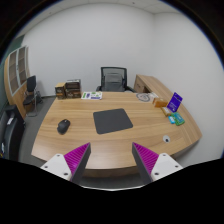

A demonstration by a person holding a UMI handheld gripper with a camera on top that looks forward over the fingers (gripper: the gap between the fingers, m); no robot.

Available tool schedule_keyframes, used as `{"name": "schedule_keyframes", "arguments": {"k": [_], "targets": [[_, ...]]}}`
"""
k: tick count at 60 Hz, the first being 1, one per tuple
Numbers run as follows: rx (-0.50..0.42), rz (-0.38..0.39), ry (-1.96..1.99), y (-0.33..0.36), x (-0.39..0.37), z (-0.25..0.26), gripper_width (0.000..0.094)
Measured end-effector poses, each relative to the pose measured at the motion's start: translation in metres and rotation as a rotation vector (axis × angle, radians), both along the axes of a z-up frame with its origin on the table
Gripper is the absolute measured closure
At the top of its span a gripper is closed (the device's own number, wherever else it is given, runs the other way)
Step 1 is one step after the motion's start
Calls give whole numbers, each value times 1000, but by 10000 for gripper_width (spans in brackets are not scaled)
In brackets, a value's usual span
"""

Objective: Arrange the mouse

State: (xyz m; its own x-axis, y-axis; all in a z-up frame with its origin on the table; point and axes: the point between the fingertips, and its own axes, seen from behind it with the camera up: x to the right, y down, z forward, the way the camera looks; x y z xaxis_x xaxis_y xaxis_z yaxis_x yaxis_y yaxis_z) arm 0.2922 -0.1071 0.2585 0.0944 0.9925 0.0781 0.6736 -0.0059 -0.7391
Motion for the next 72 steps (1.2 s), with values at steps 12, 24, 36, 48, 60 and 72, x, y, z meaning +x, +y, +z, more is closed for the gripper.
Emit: {"name": "schedule_keyframes", "arguments": {"k": [12,24,36,48,60,72], "targets": [[-13,3,-10,-13,-15,-21,77],[-45,26,-8,-59,-36,-47,75],[-75,59,5,-129,-61,-74,75],[-72,108,10,-194,-80,-102,75],[-77,127,12,-241,-111,-137,72],[-87,121,29,-270,-160,-166,74]]}}
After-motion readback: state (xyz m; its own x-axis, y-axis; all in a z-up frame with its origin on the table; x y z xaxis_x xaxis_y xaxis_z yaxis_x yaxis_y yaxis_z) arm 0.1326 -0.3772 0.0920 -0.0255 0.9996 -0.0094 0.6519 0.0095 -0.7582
